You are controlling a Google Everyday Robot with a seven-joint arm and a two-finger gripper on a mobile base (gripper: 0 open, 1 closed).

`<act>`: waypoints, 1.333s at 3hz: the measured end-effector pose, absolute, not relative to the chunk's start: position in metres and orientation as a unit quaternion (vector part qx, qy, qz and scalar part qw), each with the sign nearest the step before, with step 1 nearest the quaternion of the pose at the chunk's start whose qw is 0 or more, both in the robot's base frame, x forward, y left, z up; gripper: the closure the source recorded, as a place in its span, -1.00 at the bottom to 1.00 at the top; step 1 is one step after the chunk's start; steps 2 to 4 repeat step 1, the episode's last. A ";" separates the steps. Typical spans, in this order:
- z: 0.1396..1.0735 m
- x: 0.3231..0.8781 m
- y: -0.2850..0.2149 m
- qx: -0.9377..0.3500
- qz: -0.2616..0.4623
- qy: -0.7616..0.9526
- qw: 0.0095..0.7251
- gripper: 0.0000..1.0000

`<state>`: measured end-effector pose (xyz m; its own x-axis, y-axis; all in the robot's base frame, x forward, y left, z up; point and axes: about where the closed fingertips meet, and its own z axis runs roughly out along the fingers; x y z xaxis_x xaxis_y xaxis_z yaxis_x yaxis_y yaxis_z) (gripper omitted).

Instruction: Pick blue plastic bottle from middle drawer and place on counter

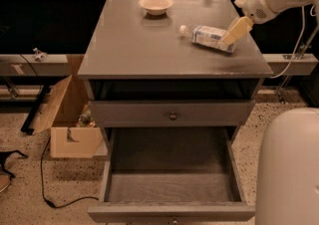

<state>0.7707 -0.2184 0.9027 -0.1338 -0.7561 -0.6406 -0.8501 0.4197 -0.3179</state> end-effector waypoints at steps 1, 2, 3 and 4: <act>0.935 0.743 -0.239 -0.534 0.026 0.742 0.405 -1.00; 0.935 0.743 -0.239 -0.534 0.026 0.742 0.405 -1.00; 0.935 0.743 -0.239 -0.534 0.026 0.742 0.405 -1.00; 0.935 0.743 -0.239 -0.534 0.026 0.742 0.405 -1.00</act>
Offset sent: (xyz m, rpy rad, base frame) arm 0.0000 0.0000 0.0000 0.0000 0.0000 0.0000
